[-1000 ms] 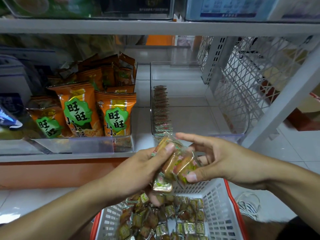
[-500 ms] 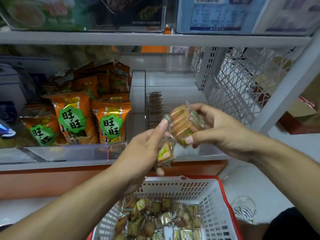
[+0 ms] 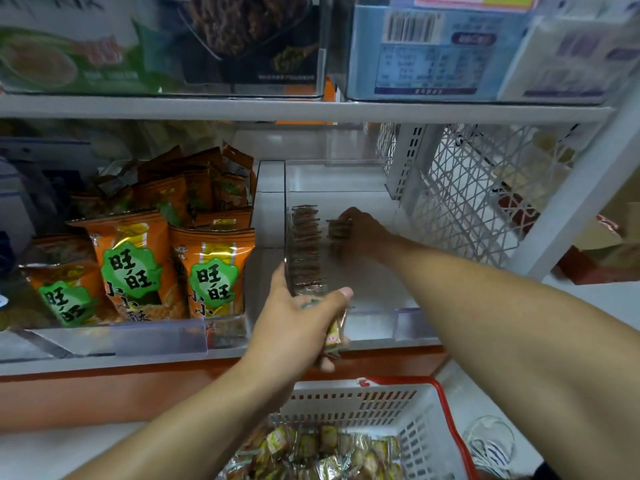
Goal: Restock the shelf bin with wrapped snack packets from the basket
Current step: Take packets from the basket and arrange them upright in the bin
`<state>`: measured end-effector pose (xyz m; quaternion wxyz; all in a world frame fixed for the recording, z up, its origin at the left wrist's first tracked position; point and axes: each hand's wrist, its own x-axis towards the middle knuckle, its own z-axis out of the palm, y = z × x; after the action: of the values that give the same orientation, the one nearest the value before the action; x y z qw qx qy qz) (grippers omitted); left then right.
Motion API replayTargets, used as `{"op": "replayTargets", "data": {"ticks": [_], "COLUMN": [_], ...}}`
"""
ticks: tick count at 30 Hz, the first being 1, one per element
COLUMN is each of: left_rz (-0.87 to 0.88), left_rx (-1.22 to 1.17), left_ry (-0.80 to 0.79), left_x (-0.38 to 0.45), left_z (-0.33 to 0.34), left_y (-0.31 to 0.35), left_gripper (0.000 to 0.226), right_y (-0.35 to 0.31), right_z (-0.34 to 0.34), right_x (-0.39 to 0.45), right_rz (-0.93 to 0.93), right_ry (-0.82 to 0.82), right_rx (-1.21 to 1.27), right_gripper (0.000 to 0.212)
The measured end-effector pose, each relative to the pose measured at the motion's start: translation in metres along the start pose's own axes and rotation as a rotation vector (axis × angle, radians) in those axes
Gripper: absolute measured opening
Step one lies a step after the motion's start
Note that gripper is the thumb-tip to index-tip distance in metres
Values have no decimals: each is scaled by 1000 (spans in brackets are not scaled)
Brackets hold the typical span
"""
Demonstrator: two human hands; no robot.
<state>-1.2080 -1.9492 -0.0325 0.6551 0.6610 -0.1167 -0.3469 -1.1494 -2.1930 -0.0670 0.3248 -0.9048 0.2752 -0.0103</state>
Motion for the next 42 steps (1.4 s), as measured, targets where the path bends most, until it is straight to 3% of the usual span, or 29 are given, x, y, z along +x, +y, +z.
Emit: {"op": "replayTargets", "data": {"ticks": [5, 10, 14, 19, 22, 25, 29, 30, 32, 34, 36, 38, 42], "left_rz": [-11, -14, -29, -45, -42, -48, -90, -103, -117, -110, -99, -109, -114], "left_rx": [-11, -3, -3, -26, -58, -126, -311, -362, -410, -399, -396, -444, -537], "left_ry": [-22, -54, -74, -90, -69, -12, 51, 69, 79, 71, 81, 69, 10], "left_x": [2, 1, -1, -5, -9, -15, -30, -33, -37, -38, -39, -40, -41], "left_z": [-3, -5, -5, -7, -7, -5, -6, -6, -7, -7, -7, -7, -10], "left_y": [0, 2, 5, 10, 13, 14, 15, 15, 16, 16, 14, 13, 12], "left_gripper": [71, 72, 75, 66, 73, 90, 60, 51, 36, 29, 28, 28, 29], "right_y": [-6, -11, -17, -13, -11, -23, -56, -62, -68, -66, -58, -52, -42], "right_z": [12, 24, 33, 30, 21, 2, -23, -26, -28, -25, -15, -8, -13], "right_x": [24, 33, 35, 34, 27, 0, -77, -102, -155, -199, -222, -227, -220], "right_rz": [19, 271, 269, 248, 258, 147, -163, -219, -335, -369, -342, -265, -90], "right_ry": [59, 232, 179, 200, 138, 218, 368, 337, 161, -25, -46, -26, -92], "right_rx": [140, 480, 398, 302, 246, 218, 323, 371, 416, 327, 169, 191, 620], "right_gripper": [73, 71, 31, 28, 41, 54, 21, 15, 31, 53, 62, 55, 37]}}
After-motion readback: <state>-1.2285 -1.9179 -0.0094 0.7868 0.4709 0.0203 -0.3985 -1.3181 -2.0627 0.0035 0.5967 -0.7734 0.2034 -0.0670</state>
